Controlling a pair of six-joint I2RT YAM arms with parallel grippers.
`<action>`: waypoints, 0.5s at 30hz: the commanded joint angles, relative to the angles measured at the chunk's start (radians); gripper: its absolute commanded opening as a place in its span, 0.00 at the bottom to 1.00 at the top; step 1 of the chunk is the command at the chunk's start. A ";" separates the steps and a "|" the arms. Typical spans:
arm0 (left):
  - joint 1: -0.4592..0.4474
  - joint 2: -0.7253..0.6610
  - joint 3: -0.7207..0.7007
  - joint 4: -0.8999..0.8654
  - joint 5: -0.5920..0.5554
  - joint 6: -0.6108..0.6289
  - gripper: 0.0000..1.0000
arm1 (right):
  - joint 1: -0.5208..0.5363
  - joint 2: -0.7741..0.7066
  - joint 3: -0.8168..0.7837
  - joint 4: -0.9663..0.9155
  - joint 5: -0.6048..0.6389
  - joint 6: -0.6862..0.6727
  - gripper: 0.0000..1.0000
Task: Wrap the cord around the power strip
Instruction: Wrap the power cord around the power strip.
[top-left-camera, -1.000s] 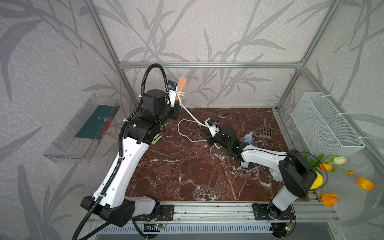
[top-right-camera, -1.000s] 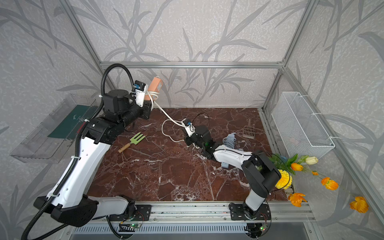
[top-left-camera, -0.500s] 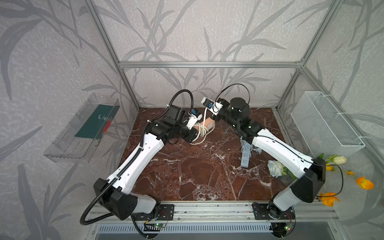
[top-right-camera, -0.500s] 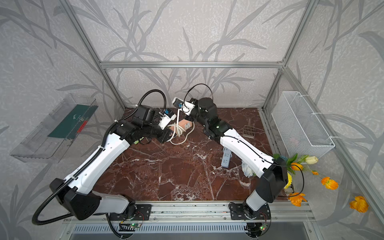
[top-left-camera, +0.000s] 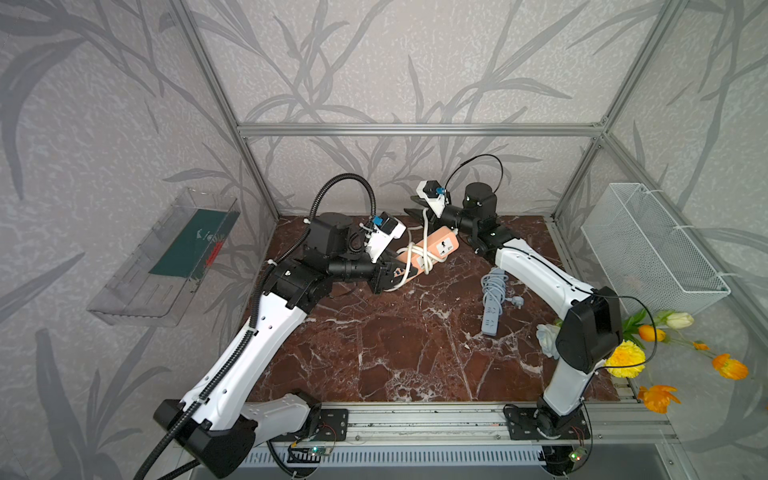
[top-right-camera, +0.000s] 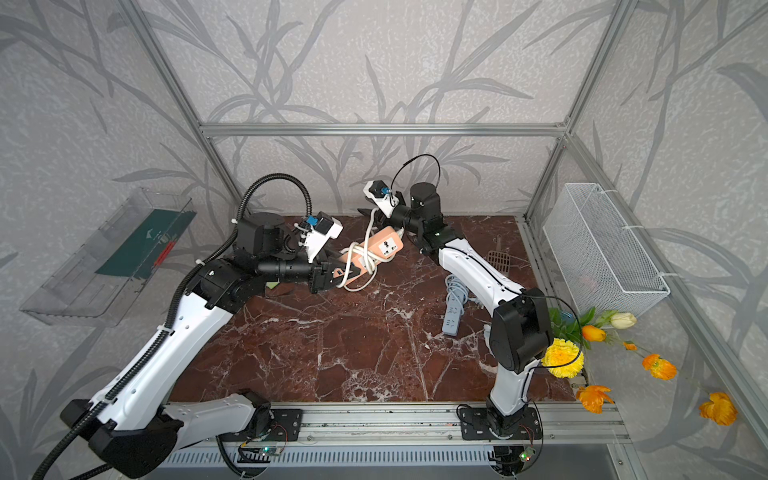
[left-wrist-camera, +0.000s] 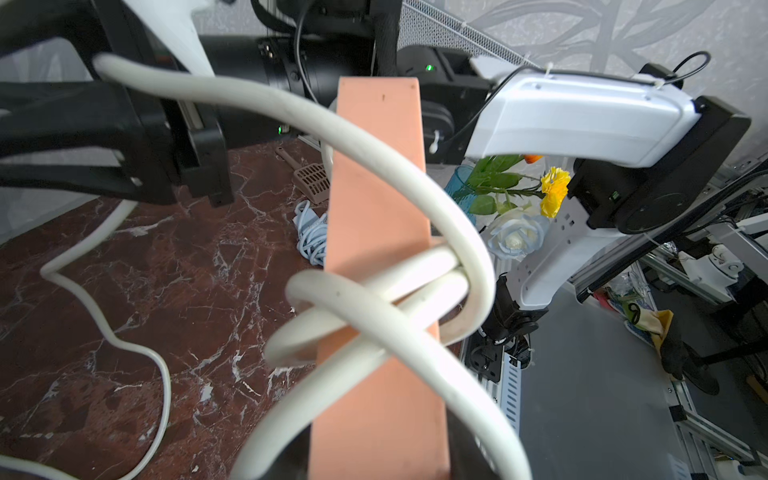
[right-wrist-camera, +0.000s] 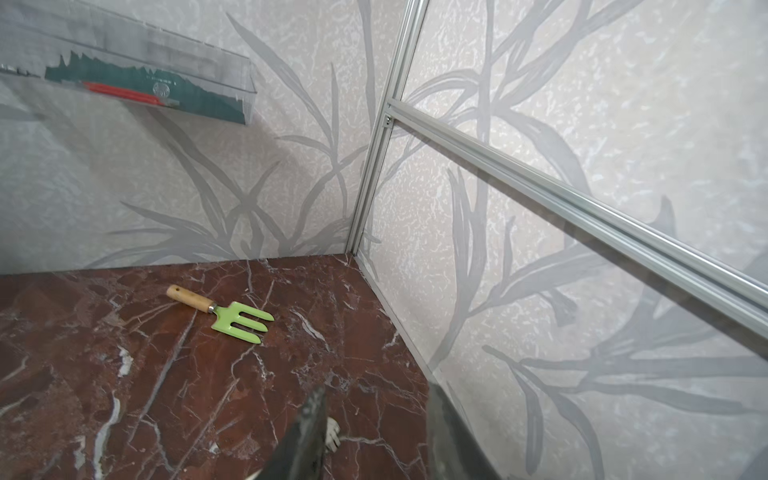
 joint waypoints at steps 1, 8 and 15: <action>-0.029 -0.032 0.129 0.116 0.121 0.039 0.00 | -0.027 0.051 -0.073 0.217 0.087 0.243 0.47; -0.029 -0.004 0.210 0.120 0.044 0.055 0.00 | 0.016 0.107 -0.203 0.510 0.268 0.435 0.59; -0.029 0.006 0.235 0.143 -0.005 0.047 0.00 | 0.044 0.157 -0.223 0.626 0.337 0.554 0.69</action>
